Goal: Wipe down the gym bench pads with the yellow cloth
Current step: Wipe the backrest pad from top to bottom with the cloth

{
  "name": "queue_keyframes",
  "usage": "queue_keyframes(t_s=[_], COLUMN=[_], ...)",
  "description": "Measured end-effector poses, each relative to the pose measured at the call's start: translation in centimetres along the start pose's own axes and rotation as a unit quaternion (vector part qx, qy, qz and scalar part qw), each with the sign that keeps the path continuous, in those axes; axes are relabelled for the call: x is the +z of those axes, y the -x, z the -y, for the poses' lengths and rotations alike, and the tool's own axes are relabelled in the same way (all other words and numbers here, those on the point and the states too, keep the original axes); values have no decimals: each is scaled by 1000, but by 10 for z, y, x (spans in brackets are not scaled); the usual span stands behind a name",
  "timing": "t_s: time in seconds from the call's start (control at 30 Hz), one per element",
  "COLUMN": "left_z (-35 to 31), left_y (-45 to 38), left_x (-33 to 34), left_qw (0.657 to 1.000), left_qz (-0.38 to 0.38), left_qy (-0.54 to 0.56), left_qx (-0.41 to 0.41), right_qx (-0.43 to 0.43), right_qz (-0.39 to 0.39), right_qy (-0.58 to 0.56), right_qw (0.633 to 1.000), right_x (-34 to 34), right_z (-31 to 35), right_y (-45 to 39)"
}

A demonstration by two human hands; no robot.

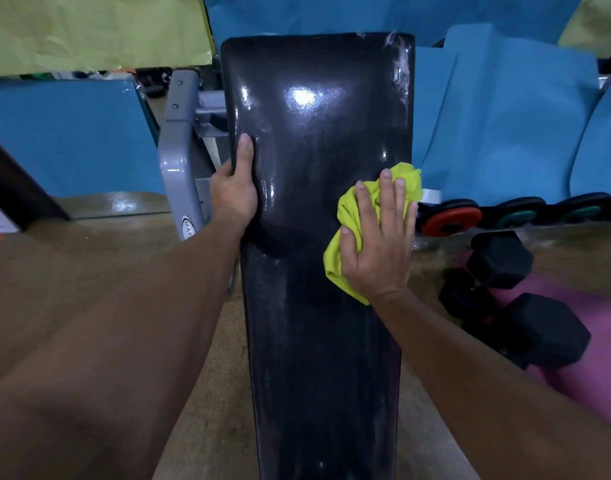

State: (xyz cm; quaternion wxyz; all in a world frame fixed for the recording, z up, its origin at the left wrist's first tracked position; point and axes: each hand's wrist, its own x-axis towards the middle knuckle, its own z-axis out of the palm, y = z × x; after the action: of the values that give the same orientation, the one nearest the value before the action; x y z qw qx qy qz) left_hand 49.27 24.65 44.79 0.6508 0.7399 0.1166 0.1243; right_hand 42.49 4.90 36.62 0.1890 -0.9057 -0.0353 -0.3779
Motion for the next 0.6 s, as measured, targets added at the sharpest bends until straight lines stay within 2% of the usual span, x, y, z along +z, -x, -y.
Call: queue_keyframes(t_s=[0.07, 0.2, 0.4, 0.53, 0.6], left_z=[-1, -1, 4, 1, 0], left_y=[-1, -1, -2, -4, -3], left_x=[0, 0, 0, 0, 0], left_qw=[1000, 1000, 1000, 1000, 1000], left_qz=[-6, -4, -3, 5, 1], left_qy=[0, -3, 1, -2, -4], left_qx=[1, 0, -1, 3, 8], right_qx=[-4, -78, -8, -61, -55], right_qz=[2, 23, -1, 27, 30], right_qy=[-3, 18, 9, 20, 15], right_qw=[1000, 997, 1000, 998, 998], right_x=[2, 2, 3, 3, 1], right_z=[9, -1, 10, 7, -2], right_y=[0, 13, 1, 13, 19])
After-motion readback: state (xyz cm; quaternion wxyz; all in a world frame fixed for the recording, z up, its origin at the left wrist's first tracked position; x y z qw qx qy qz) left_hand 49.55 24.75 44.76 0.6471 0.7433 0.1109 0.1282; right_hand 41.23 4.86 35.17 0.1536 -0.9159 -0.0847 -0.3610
